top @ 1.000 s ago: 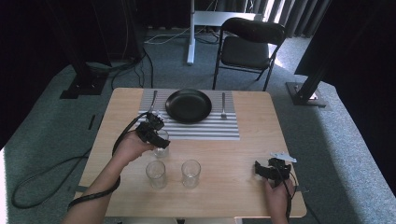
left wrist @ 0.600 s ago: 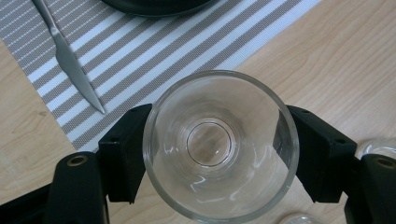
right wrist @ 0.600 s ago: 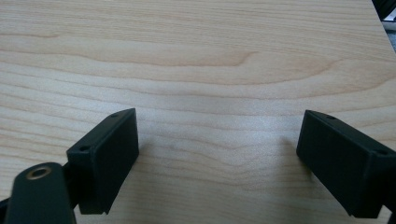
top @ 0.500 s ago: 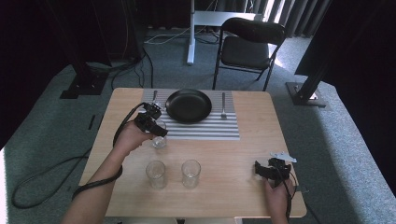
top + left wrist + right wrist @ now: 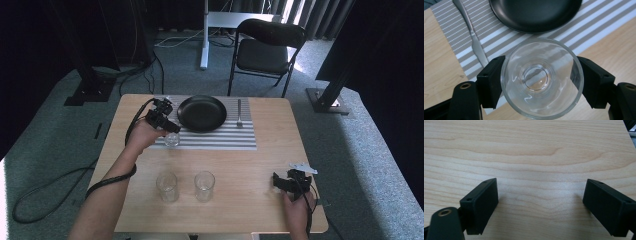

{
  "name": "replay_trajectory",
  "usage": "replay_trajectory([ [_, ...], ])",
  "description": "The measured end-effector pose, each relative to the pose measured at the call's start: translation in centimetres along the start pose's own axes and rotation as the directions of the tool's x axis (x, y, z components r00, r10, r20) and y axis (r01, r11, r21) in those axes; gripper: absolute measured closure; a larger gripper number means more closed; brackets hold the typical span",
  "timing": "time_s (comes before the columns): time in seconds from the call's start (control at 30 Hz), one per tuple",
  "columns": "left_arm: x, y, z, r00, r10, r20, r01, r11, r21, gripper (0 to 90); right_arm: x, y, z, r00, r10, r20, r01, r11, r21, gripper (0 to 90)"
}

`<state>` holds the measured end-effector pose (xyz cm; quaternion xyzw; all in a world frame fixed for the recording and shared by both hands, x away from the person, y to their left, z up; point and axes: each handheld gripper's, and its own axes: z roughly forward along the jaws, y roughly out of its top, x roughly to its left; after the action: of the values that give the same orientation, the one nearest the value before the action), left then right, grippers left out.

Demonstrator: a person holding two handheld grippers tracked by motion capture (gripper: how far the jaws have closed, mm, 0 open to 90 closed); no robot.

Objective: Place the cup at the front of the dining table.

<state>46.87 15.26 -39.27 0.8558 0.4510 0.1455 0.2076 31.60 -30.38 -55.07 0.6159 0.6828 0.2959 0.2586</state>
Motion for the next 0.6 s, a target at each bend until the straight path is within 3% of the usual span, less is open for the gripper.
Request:
replay_trajectory([
  [0.2,0.9,0.8,0.9,0.9995,-0.014,-0.028,0.014,0.9998,-0.011,28.8,0.0,0.0,0.0,1.0,0.002,0.001,-0.002,1.0,0.001,12.4],
  [0.33,1.8,1.2,1.6,0.9986,-0.048,-0.021,0.048,0.9988,-0.002,28.8,0.0,0.0,0.0,1.0,0.003,0.002,-0.003,1.0,0.0,12.5],
  [0.6,3.2,2.0,2.9,0.9971,-0.076,-0.008,0.076,0.9971,0.005,28.7,0.0,0.0,0.0,1.0,0.003,0.002,-0.003,1.0,0.001,12.4],
])
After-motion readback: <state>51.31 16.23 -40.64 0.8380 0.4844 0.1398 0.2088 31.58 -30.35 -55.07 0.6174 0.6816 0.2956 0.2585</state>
